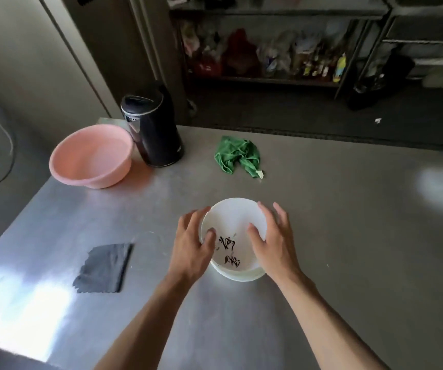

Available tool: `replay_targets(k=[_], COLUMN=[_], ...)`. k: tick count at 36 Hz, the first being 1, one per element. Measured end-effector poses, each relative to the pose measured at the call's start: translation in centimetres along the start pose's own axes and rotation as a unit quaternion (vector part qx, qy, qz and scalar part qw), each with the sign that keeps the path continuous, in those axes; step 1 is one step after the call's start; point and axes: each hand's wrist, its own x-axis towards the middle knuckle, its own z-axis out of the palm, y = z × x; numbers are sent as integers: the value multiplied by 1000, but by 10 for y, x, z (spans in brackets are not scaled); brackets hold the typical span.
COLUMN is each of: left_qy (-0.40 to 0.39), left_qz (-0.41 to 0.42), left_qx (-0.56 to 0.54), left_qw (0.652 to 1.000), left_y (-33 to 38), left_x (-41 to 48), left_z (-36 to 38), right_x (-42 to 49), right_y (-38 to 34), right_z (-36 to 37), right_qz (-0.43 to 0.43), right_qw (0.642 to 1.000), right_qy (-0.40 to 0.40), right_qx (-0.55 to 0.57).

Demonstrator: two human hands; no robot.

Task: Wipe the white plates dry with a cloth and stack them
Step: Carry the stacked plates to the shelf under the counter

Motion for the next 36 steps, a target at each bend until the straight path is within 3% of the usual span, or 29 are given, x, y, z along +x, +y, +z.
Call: replay_targets(k=[13,28,36], left_qy=[-61,-66,-24], left_qz=[7,-30,-46], left_qx=[-135,-343,-378], left_qw=[989,936,924], left_y=[-66,-76,-67], left_x=[15,17,13], left_z=[32,57,70], right_x=[3,1,6], right_y=[64,66,63], right_z=[15,32,41], right_qz=[91,70,65], right_qw=[962,942,926], right_qy=[-43,-21,31], right_qx=[255,328,369])
